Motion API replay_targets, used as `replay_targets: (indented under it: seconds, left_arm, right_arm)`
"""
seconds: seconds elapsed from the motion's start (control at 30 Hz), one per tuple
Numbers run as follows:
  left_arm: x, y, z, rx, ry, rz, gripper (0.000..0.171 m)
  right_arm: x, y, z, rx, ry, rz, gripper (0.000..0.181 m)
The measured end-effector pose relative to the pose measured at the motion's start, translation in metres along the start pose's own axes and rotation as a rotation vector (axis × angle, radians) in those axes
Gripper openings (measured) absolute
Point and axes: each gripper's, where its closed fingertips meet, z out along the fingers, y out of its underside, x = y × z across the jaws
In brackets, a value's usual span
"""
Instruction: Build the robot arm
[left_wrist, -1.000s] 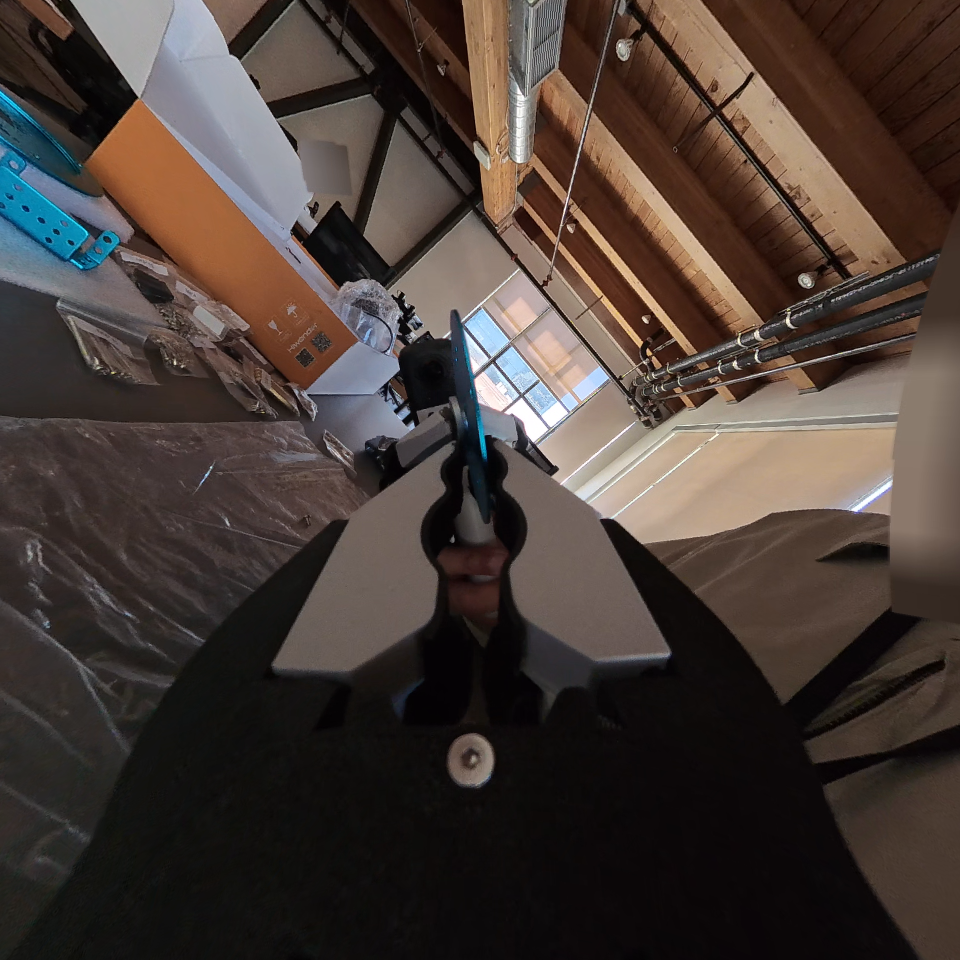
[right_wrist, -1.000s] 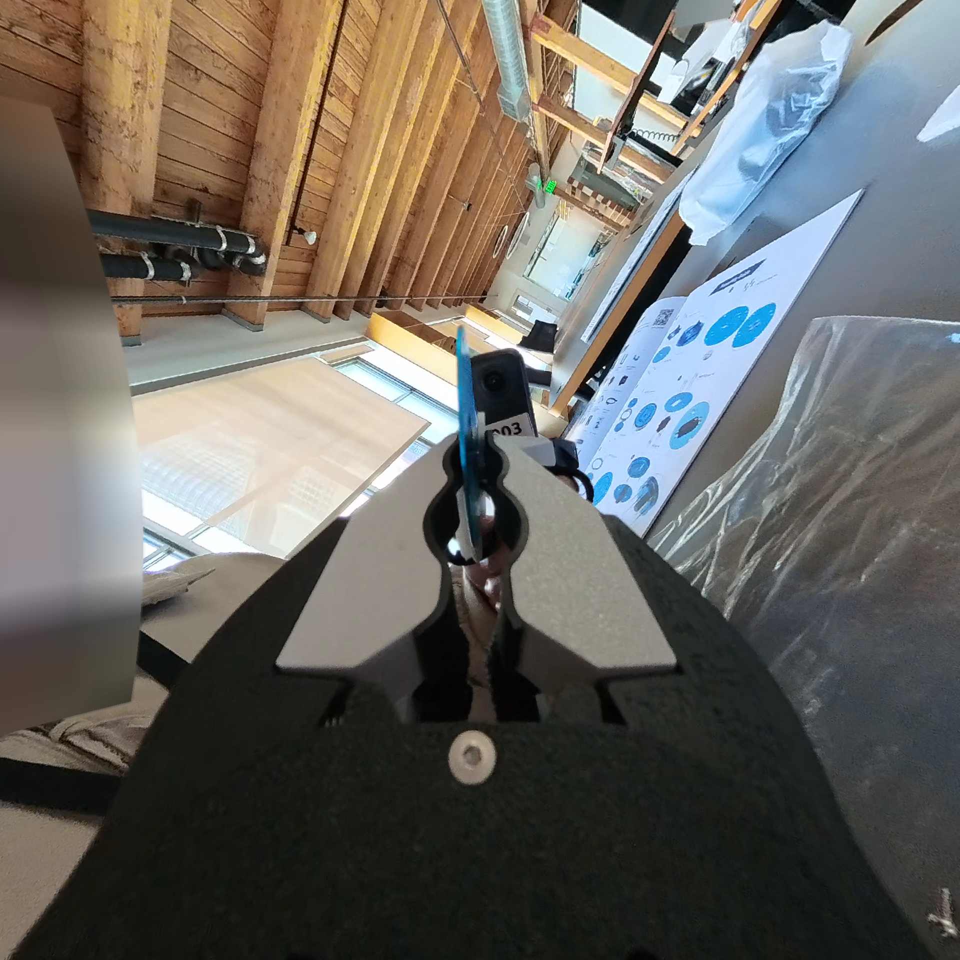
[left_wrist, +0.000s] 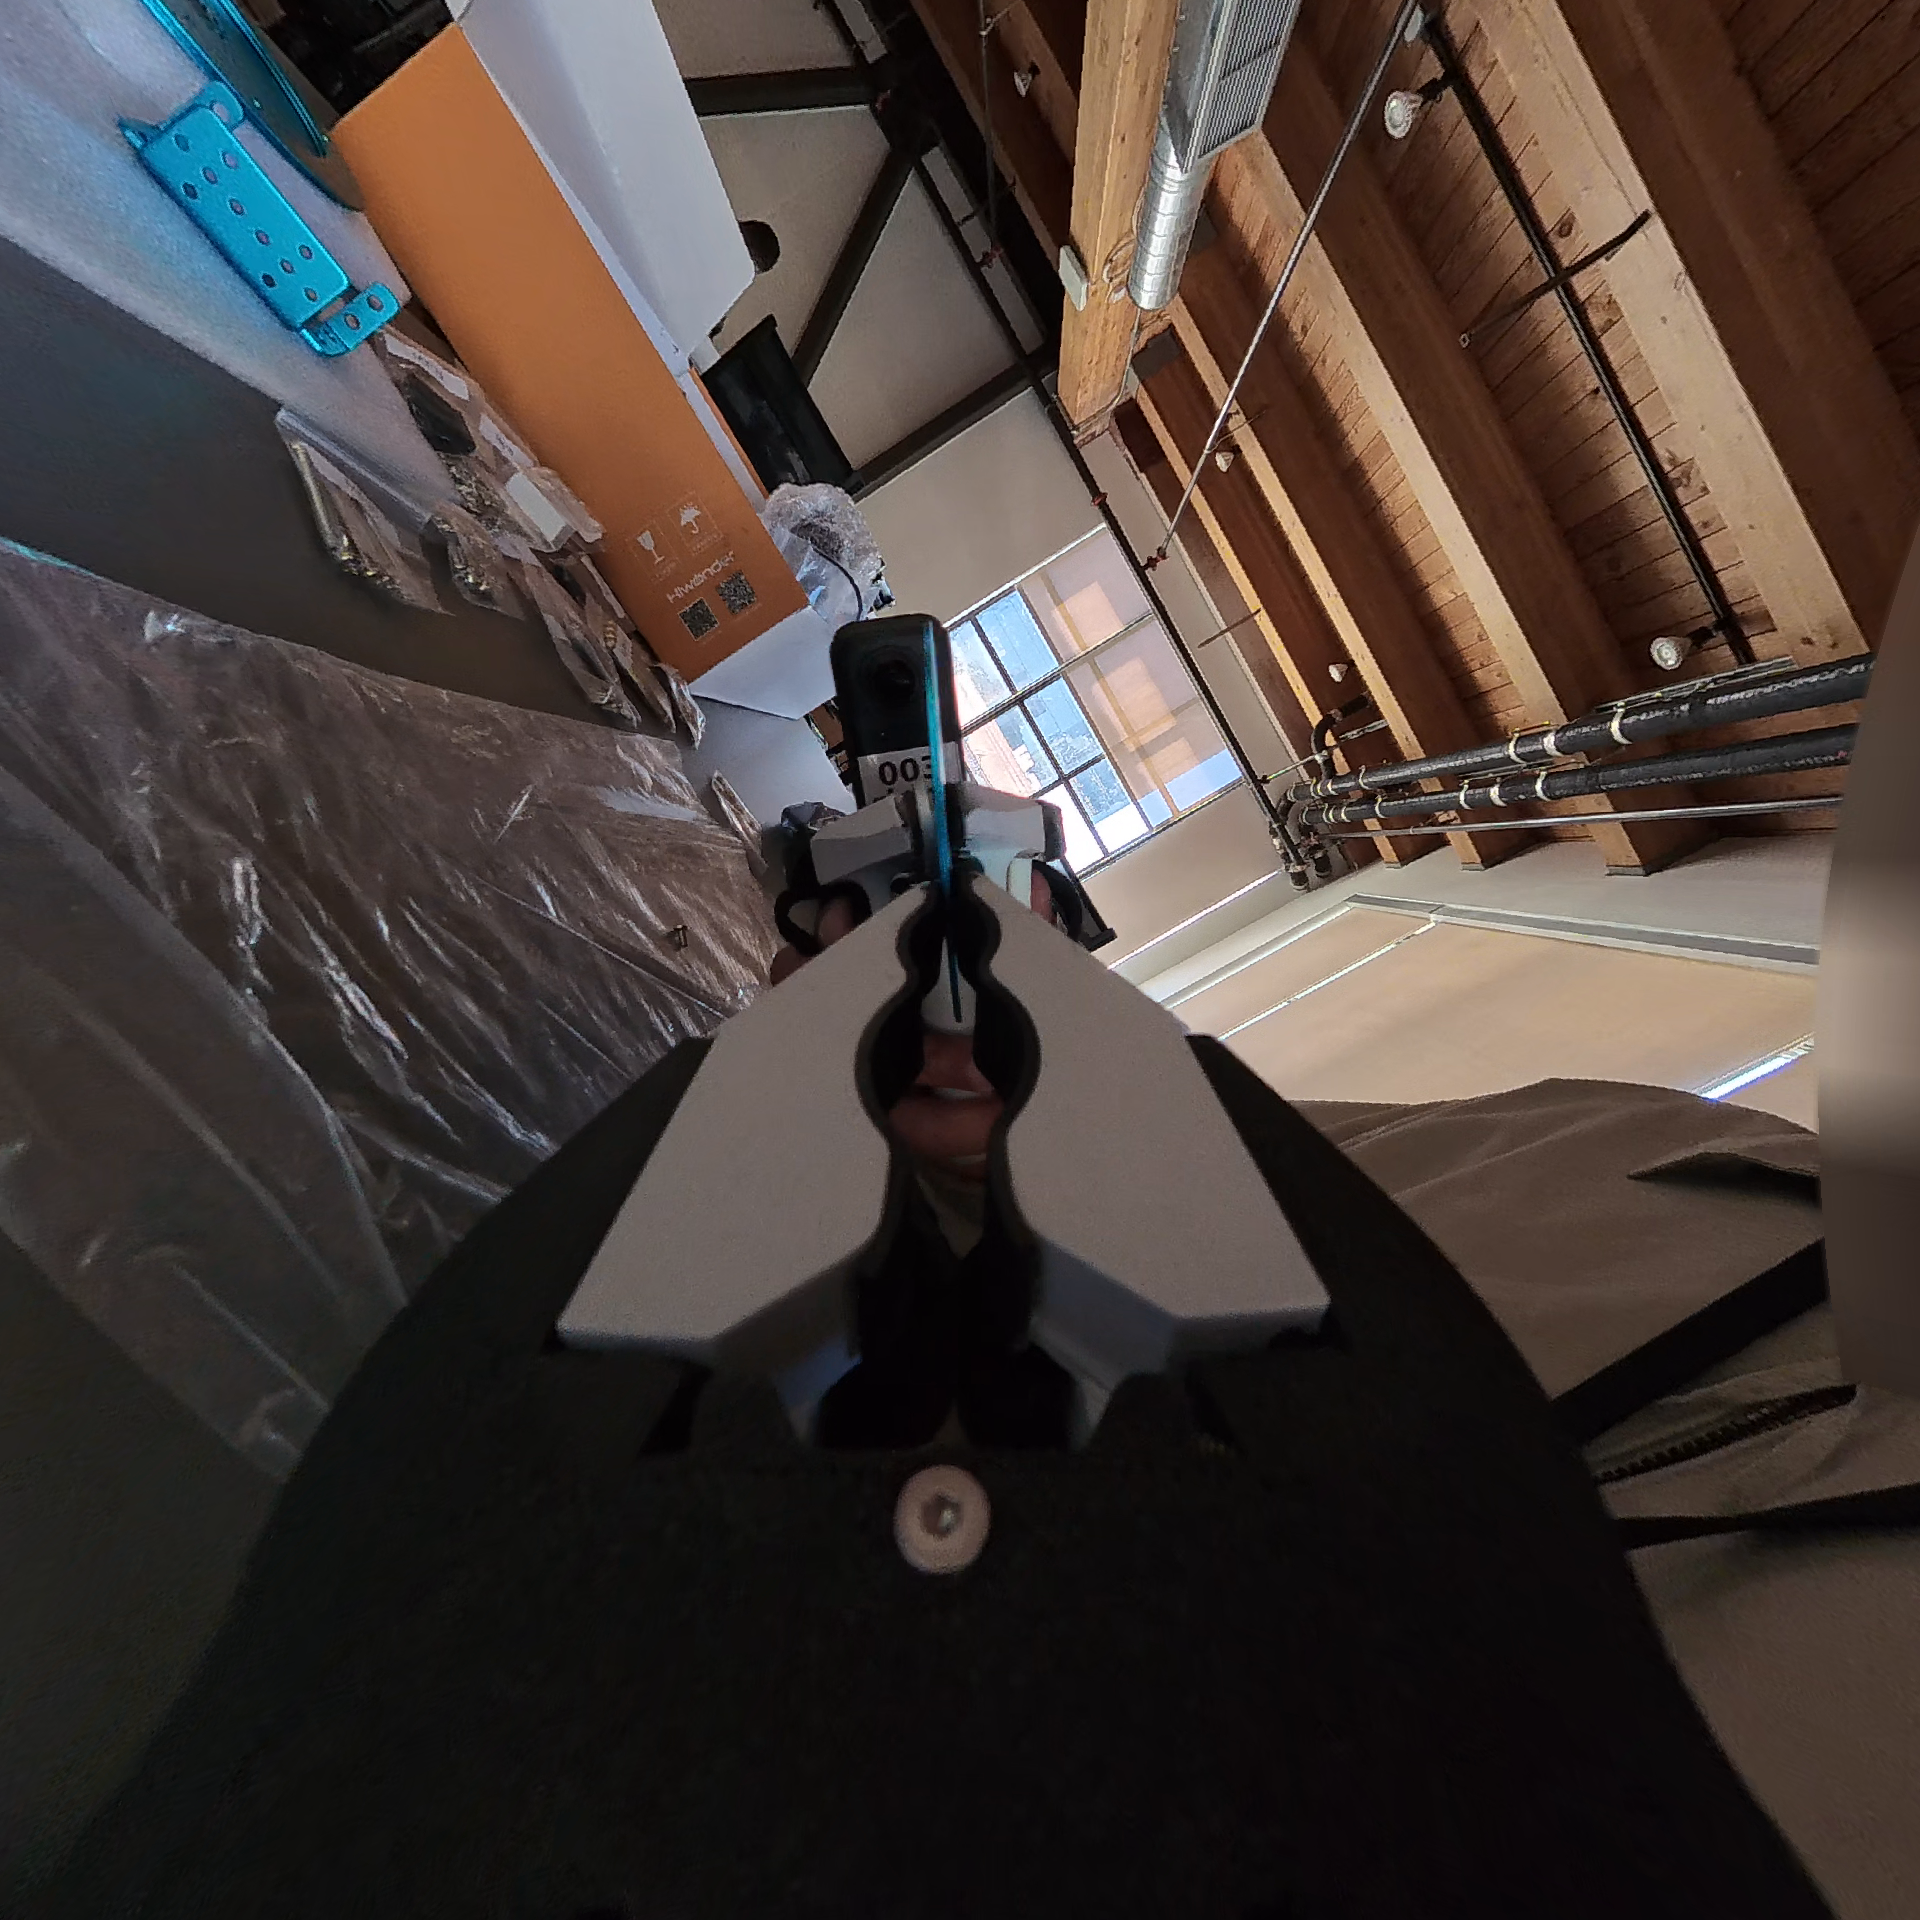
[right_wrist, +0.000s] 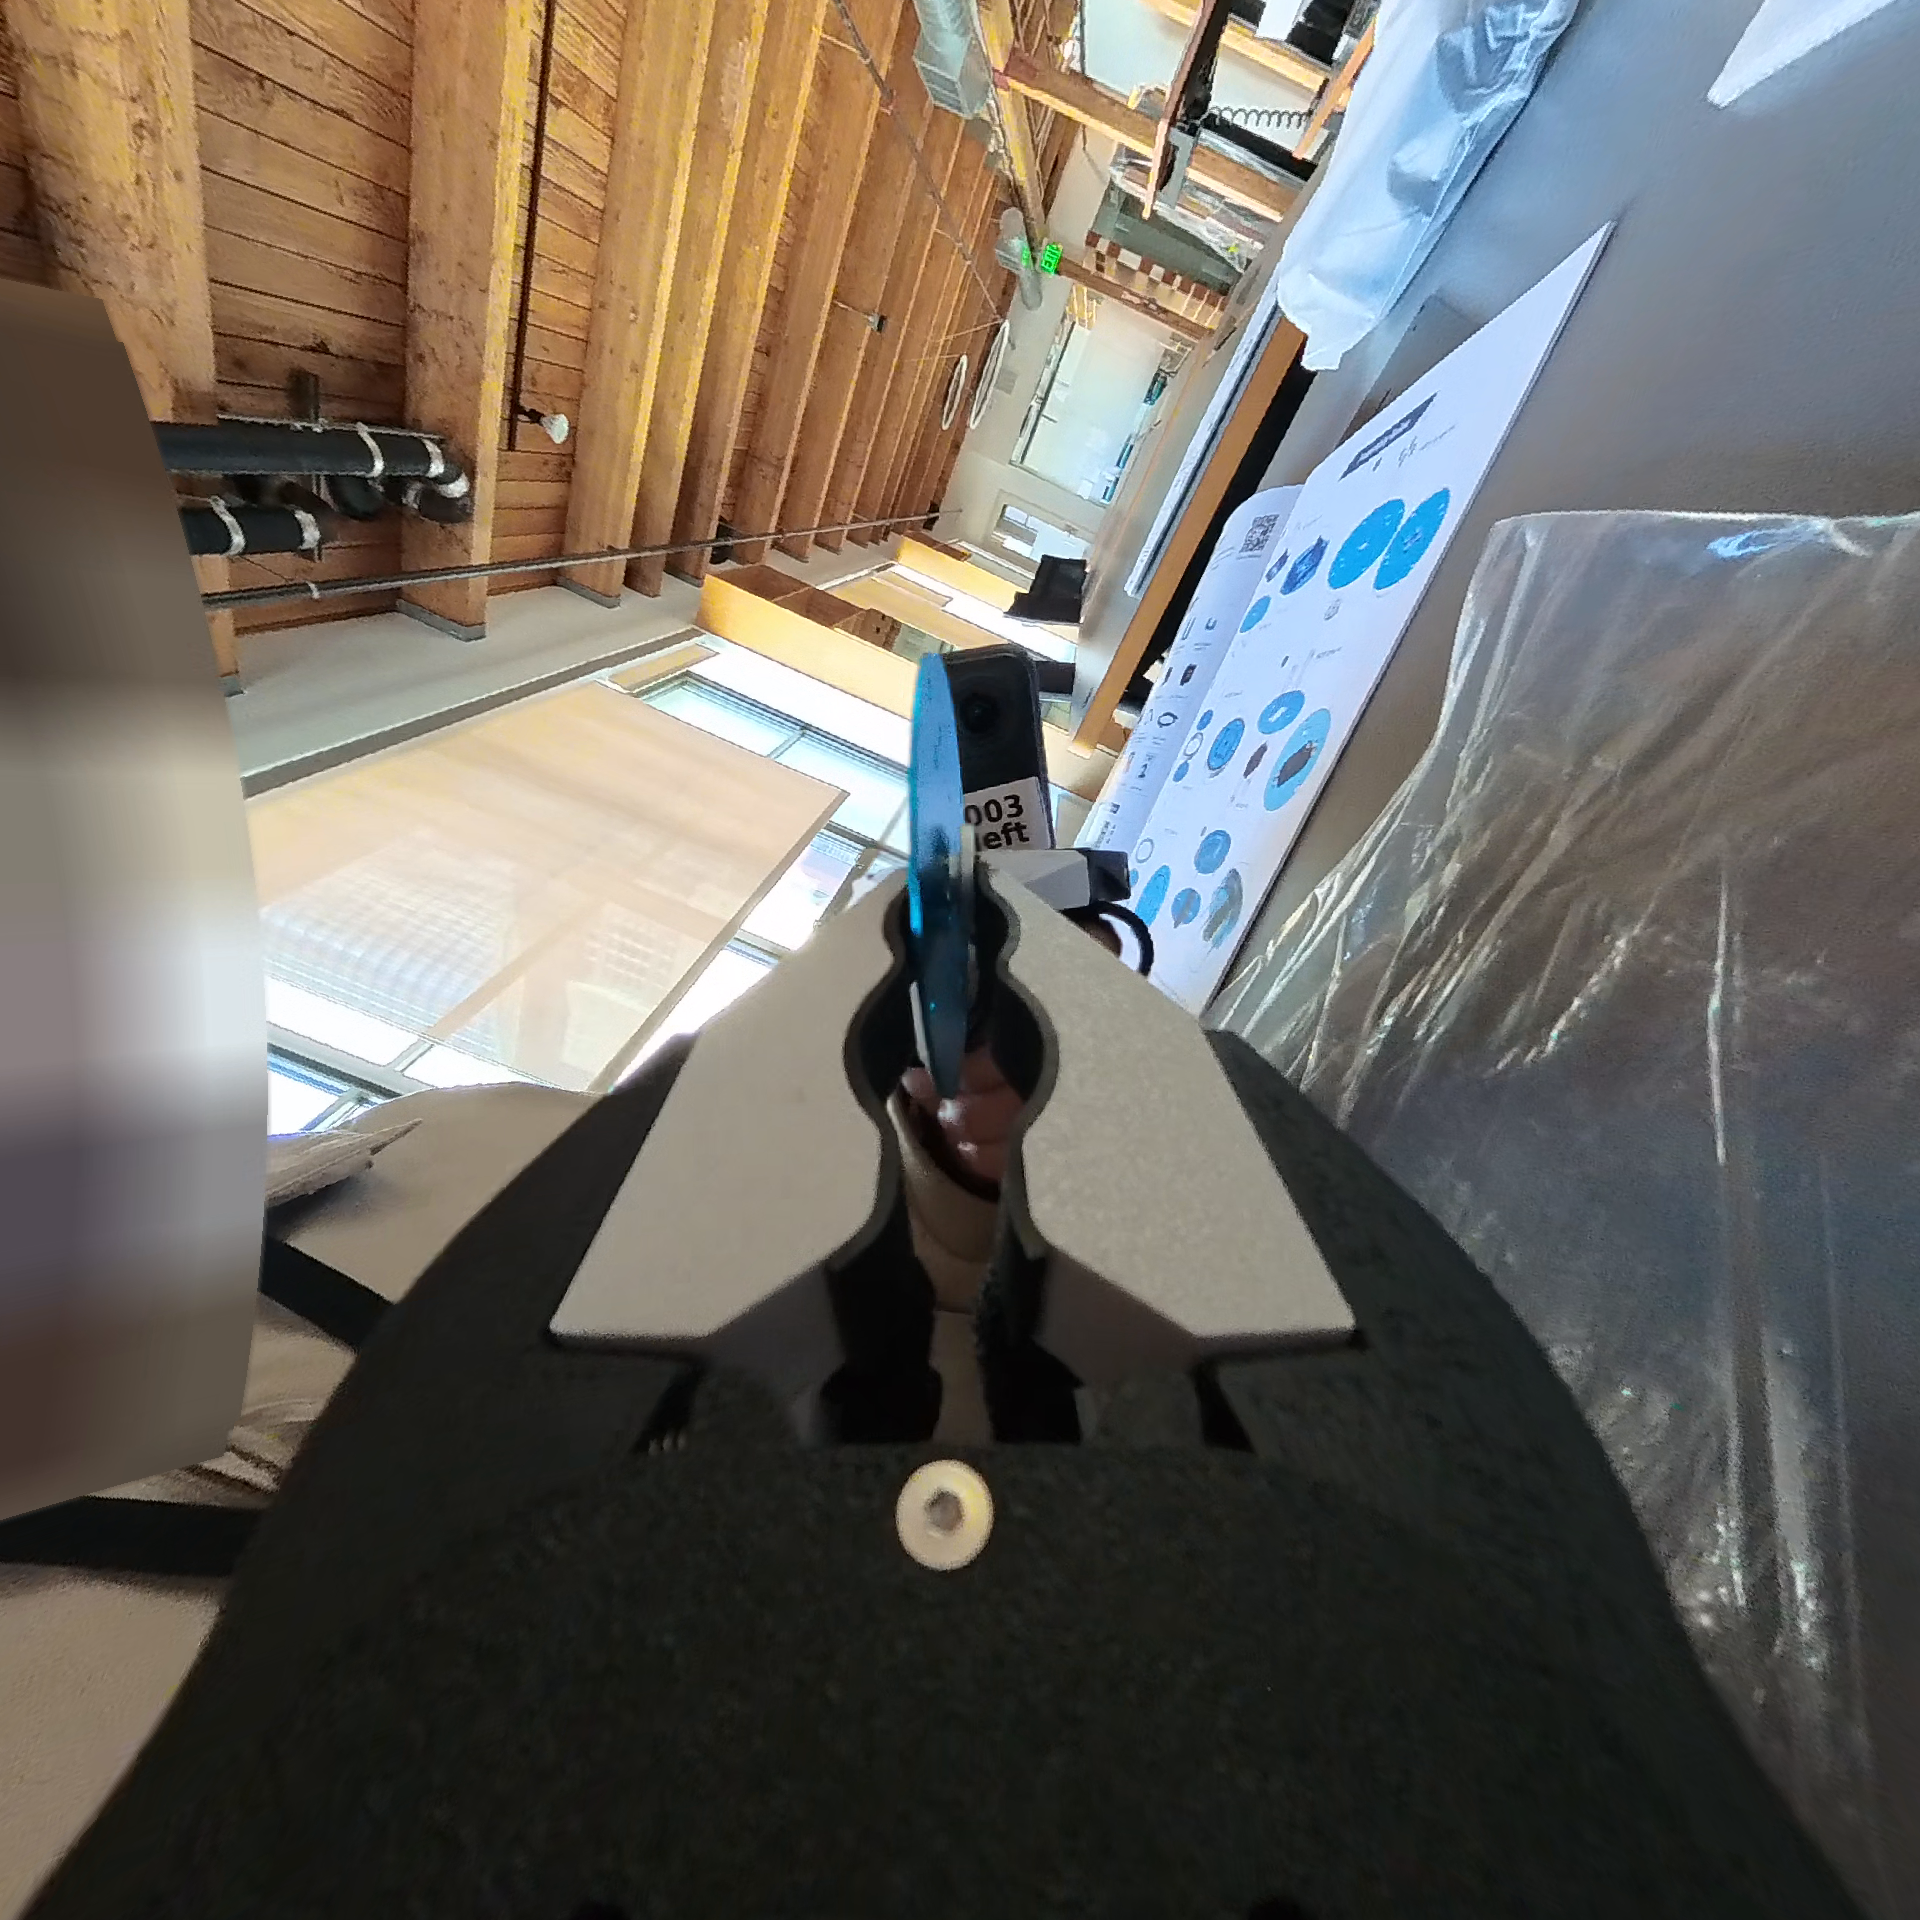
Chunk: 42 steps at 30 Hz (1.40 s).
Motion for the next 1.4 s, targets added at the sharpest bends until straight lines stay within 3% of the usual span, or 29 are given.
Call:
replay_targets:
  seconds: [0.87,0.93,1.0,1.4]
  left_arm:
    - [0.001,0.005,0.001,-0.035,0.01,-0.012,0.002]
    - [0.005,0.004,0.002,-0.023,0.041,-0.03,0.005]
    - [0.006,0.003,0.003,-0.011,0.057,-0.049,0.02]
    - [0.013,0.003,0.006,0.016,0.014,0.103,0.005]
  right_arm:
    - [0.002,0.004,-0.001,-0.043,-0.028,0.048,0.004]
    - [0.0,0.004,-0.001,-0.037,-0.046,0.062,0.004]
    - [-0.005,0.002,-0.001,-0.022,-0.09,0.095,0.004]
    - [-0.008,0.007,0.003,-0.051,-0.079,0.086,0.004]
